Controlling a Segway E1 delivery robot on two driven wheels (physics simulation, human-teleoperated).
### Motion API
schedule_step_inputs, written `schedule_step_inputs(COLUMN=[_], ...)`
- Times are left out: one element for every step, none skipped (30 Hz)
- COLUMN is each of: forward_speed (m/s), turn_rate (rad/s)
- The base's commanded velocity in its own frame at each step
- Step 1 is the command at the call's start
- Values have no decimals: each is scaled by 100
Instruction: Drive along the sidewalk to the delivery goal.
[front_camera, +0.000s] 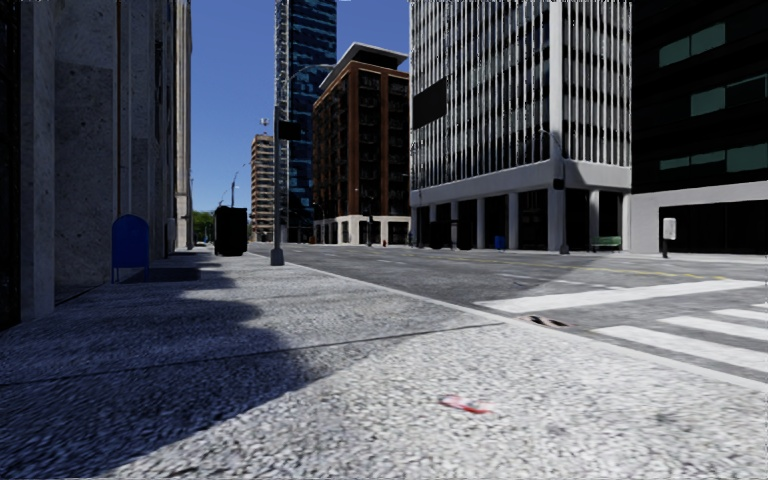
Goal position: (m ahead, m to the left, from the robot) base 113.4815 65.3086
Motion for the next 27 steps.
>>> schedule_step_inputs(forward_speed=[160,160,160,160,160,160,160,160,160,160,160,160,160,160,160,160,160,160,160,160,160,160,160,160,160,160,160], turn_rate=[68,68,68,68,68,68,68,68,68,68,68,68,68,68,67,67,60,41,41,0,0,0,0,0,0,0,0])
